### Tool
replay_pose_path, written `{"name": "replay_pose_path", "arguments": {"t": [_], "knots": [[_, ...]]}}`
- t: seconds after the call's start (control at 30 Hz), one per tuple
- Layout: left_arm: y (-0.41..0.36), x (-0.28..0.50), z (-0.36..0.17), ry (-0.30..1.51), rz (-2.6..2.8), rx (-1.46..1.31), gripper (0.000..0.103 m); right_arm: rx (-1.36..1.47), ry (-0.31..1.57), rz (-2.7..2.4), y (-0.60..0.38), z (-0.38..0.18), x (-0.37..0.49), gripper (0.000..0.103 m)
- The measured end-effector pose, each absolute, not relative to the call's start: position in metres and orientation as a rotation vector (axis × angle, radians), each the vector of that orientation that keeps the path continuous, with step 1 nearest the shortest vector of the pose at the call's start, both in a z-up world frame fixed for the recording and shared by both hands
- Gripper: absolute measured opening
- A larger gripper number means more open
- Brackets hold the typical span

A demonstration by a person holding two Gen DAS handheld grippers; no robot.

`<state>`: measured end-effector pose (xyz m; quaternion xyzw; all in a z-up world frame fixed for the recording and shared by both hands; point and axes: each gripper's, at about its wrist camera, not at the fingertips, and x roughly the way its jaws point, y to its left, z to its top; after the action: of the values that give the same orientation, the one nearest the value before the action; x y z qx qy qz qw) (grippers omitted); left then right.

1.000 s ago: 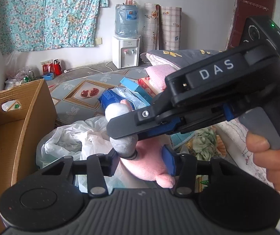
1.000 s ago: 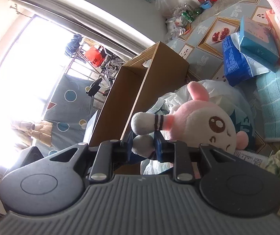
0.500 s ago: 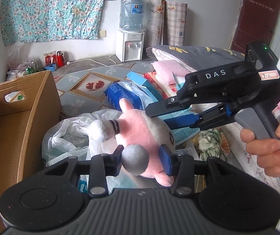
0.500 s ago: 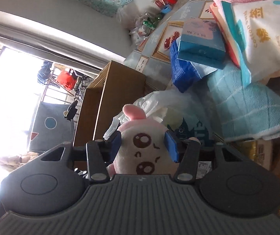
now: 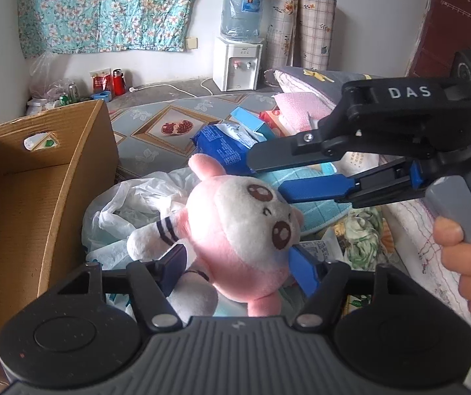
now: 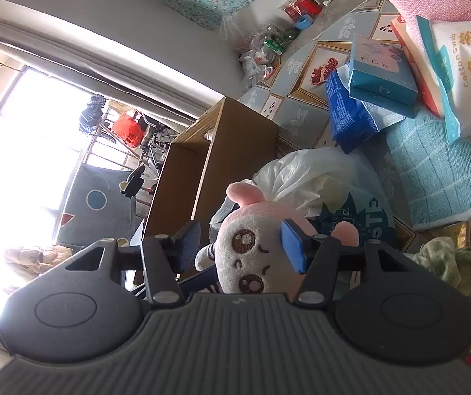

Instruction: Organize soft objects

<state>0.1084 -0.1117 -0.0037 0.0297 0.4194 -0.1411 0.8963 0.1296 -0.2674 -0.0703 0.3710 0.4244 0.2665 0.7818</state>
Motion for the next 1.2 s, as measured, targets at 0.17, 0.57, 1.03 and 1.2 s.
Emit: {"name": "replay_pose_path", "arguments": {"t": [0.17, 0.57, 1.03, 1.2], "knots": [[-0.093, 0.118, -0.013, 0.921, -0.303, -0.054, 0.070, 0.838, 0.898, 0.509, -0.285, -0.077, 0.132, 0.055], [-0.085, 0.118, -0.013, 0.906, -0.307, -0.065, 0.067, 0.868, 1.037, 0.354, -0.297, -0.123, 0.146, 0.053], [-0.083, 0.116, -0.015, 0.901, -0.310, -0.054, 0.063, 0.926, 1.069, 0.396, -0.296, -0.134, 0.147, 0.027], [-0.082, 0.116, -0.015, 0.903, -0.313, -0.065, 0.062, 0.928, 1.072, 0.396, -0.294, -0.138, 0.147, 0.016]]}}
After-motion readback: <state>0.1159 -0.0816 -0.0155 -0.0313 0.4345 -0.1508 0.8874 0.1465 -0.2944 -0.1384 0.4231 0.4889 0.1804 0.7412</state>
